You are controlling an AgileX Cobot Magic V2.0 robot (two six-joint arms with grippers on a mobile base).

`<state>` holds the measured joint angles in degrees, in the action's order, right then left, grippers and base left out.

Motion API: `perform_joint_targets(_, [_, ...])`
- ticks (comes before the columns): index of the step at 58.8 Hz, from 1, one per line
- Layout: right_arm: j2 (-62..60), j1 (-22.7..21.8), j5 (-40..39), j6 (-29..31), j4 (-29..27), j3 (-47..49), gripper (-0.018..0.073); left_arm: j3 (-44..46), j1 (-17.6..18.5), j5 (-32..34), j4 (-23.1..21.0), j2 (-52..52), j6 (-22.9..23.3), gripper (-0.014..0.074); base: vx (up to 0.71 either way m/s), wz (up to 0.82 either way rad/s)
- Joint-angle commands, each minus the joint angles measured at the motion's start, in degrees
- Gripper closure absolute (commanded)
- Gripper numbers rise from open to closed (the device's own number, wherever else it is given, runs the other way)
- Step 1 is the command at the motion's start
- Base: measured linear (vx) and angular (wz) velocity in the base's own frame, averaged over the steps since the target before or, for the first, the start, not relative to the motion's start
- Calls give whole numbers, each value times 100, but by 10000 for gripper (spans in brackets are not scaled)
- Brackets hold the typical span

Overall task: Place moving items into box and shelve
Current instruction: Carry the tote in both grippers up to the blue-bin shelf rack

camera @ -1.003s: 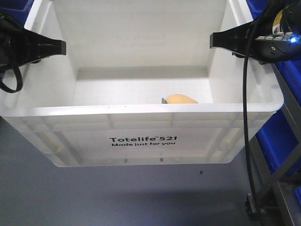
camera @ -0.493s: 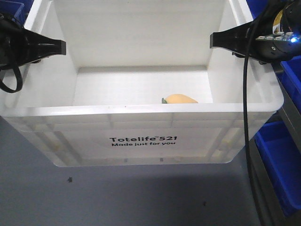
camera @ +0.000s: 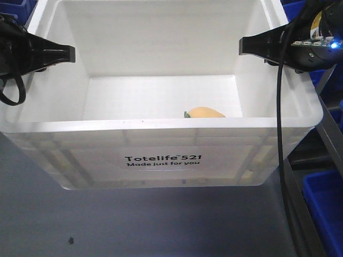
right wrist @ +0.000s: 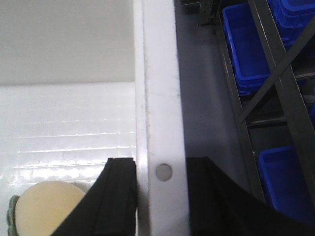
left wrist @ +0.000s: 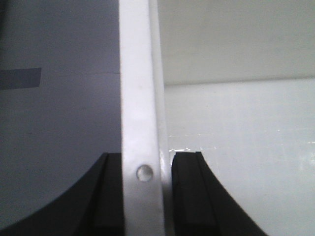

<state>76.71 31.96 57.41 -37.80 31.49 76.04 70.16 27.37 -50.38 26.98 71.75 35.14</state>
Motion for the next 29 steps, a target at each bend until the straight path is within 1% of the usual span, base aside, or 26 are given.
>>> perform_joint_targets(1, [-212, 14, -491, -20, 582, 234, 520, 246, 32, 591, 434, -255, 3, 556, 36, -1])
perform_joint_targets(18, [-212, 14, -491, -20, 582, 234, 520, 246, 32, 591, 434, -255, 3, 556, 35, 0])
perform_joint_targets(29, [-212, 14, -491, -20, 582, 234, 520, 246, 32, 591, 434, -255, 3, 556, 32, 10])
